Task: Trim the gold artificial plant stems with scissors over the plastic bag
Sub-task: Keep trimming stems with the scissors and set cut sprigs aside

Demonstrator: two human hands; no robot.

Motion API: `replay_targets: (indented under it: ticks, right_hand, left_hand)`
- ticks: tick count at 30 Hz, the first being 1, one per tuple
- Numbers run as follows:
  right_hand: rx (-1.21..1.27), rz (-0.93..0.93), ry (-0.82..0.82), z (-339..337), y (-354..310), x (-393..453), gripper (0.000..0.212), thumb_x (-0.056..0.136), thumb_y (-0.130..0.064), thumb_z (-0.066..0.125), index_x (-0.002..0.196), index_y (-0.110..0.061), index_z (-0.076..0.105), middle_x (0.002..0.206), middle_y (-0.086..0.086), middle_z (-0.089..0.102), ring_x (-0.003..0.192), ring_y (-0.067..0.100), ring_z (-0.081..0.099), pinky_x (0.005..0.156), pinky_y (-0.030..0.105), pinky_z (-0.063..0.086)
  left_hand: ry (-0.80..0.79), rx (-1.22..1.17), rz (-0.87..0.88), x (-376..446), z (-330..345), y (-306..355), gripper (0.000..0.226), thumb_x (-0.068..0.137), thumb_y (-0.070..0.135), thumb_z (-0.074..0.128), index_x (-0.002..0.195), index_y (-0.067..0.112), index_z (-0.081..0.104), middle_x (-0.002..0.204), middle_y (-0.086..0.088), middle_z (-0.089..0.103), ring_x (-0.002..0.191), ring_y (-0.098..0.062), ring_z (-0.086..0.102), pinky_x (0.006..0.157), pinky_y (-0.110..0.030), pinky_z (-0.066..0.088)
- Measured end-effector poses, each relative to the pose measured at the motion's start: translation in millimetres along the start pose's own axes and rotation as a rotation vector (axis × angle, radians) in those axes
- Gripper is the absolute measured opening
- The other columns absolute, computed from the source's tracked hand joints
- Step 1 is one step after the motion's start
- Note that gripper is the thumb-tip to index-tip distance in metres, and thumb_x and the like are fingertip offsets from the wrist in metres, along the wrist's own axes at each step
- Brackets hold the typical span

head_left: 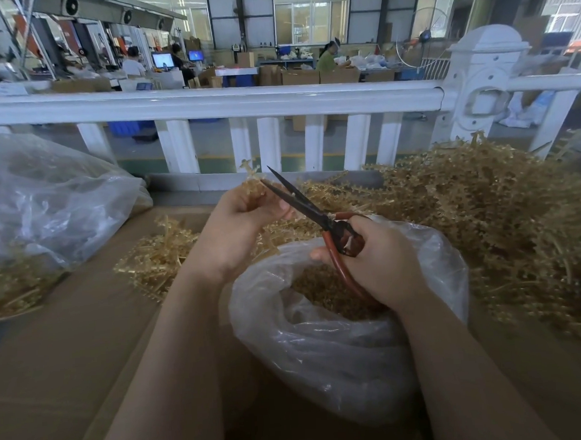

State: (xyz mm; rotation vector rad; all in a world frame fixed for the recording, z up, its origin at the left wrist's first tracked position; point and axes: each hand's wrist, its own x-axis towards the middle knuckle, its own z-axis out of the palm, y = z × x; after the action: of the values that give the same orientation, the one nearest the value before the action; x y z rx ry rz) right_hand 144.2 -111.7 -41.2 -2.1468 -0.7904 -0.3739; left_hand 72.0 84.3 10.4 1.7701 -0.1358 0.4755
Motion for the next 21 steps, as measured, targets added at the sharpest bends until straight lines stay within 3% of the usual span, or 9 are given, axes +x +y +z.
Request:
replay_targets:
  ticks: [3, 5, 10, 17, 21]
  right_hand:
    - [-0.017, -0.011, 0.008, 0.2, 0.2, 0.0, 0.044, 0.065, -0.090, 0.057, 0.079, -0.049, 0.051, 0.086, -0.043, 0.057, 0.081, -0.014, 0.056, 0.056, 0.014, 0.034]
    - [-0.031, -0.009, 0.012, 0.6, 0.9, 0.2, 0.049, 0.064, -0.090, 0.056, 0.087, -0.047, 0.055, 0.081, -0.032, 0.062, 0.078, -0.009, 0.058, 0.058, 0.014, 0.037]
    - [-0.060, -0.015, 0.035, -0.2, -0.3, 0.1, 0.051, 0.065, -0.090, 0.056, 0.090, -0.046, 0.057, 0.069, -0.027, 0.058, 0.071, -0.009, 0.056, 0.059, 0.014, 0.038]
    - [-0.012, -0.009, 0.041, 1.1, 1.4, -0.5, 0.054, 0.062, -0.093, 0.055, 0.086, -0.045, 0.061, 0.072, -0.031, 0.061, 0.072, -0.007, 0.059, 0.060, 0.015, 0.041]
    - [-0.034, -0.008, 0.031, 0.6, 3.8, -0.6, 0.046, 0.064, -0.091, 0.057, 0.083, -0.048, 0.055, 0.072, -0.033, 0.060, 0.077, -0.011, 0.058, 0.057, 0.010, 0.035]
  left_hand:
    - [0.013, 0.066, -0.022, 0.9, 1.1, -1.2, 0.011, 0.093, 0.005, 0.062, 0.095, 0.011, 0.072, 0.080, 0.006, 0.072, 0.084, -0.009, 0.068, 0.087, -0.022, 0.049]
    - [0.017, 0.093, -0.018, 1.2, 1.7, -0.5, 0.013, 0.093, 0.003, 0.063, 0.096, 0.012, 0.073, 0.081, 0.005, 0.073, 0.083, -0.007, 0.068, 0.082, -0.017, 0.050]
    - [0.036, 0.139, -0.016, 1.3, 1.3, -0.2, 0.013, 0.093, 0.006, 0.064, 0.103, 0.006, 0.072, 0.102, -0.017, 0.072, 0.097, -0.025, 0.068, 0.088, -0.021, 0.053]
    - [0.076, 0.132, -0.024, -1.2, 2.7, 0.4, 0.012, 0.091, 0.008, 0.068, 0.099, 0.015, 0.073, 0.090, 0.007, 0.076, 0.090, -0.007, 0.070, 0.085, -0.019, 0.052]
    - [0.087, 0.145, -0.028, -1.4, 2.0, -0.2, 0.011, 0.091, 0.009, 0.068, 0.099, 0.014, 0.074, 0.092, 0.004, 0.076, 0.092, -0.008, 0.070, 0.091, -0.027, 0.051]
